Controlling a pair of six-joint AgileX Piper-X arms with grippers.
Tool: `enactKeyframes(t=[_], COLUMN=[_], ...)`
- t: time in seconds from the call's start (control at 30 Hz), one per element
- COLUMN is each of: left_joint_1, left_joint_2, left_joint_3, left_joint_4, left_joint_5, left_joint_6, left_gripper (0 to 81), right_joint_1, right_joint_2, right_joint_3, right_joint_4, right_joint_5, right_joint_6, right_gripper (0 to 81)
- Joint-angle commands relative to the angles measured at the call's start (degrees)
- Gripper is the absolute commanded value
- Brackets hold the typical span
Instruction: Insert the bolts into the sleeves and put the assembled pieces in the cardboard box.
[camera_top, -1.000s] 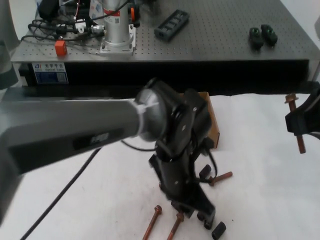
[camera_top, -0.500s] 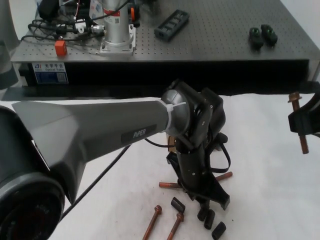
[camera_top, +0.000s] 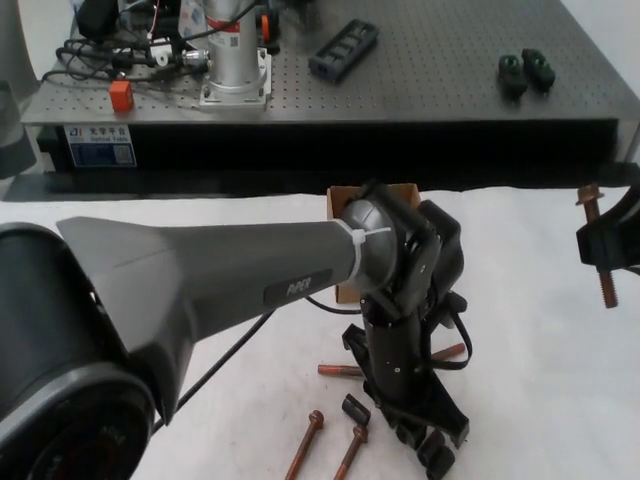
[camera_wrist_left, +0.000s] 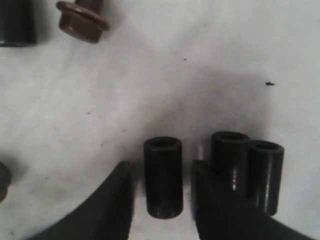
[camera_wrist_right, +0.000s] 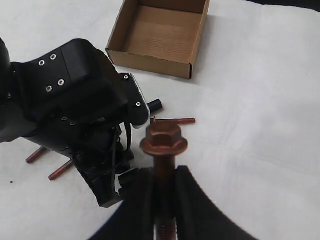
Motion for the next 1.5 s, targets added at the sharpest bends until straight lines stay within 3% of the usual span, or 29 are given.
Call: enactKeyframes(t=[0.0, 0.13, 0.3, 0.43, 0.67, 0.8, 0.87, 1.03, 1.17, 1.47], left_joint_1=[-0.39, -0.39, -0.46, -0.61, 1.35, 2.24, 2.23, 2.23, 2.23, 2.23], left_joint_2=[0.25, 0.79, 2.18, 1.10, -9.69, -23.33, -31.93, -50.50, -61.06, -67.29], left_joint_3=[-0.02, -0.02, -0.02, -0.19, 2.97, 15.41, 24.76, 43.90, 53.43, 56.11], left_joint_4=[0.81, 0.70, 0.82, 0.62, 0.21, -9.37, -19.22, -43.81, -56.91, -60.37], left_joint_5=[-0.96, -3.90, -2.63, -2.61, -4.87, -3.86, 0.39, 10.07, 11.88, 8.71], left_joint_6=[1.22, 1.22, 1.98, 3.04, 1.98, 1.58, 1.15, -7.97, -9.67, -9.67], left_gripper=[27.5, 21.0, 14.1, 0.5, 0.6, 0.6, 0.6, 0.6, 0.6, 0.6], right_joint_1=[-0.28, -0.28, -0.28, -0.28, -0.28, 0.83, 2.43, 8.56, 12.98, 19.66], right_joint_2=[-0.60, -0.60, -0.60, -0.60, -0.60, -0.60, -0.49, -1.32, -1.45, -1.33], right_joint_3=[-0.42, -0.42, -0.42, -0.42, -0.42, -0.32, -0.21, 3.99, 8.45, 11.61], right_joint_4=[0.17, 0.17, -0.10, -1.27, -11.26, -20.54, -25.72, -41.13, -51.00, -53.17], right_joint_5=[-0.48, -0.48, -0.48, -0.48, -11.91, -19.37, -21.53, -22.00, -21.61, -16.63], right_joint_6=[0.28, 0.28, 0.32, 0.32, 6.69, 12.69, 16.46, 26.28, 31.37, 30.54], right_gripper=[0.6, 0.6, 0.6, 0.6, 0.6, 0.6, 0.6, 0.6, 0.6, 0.6])
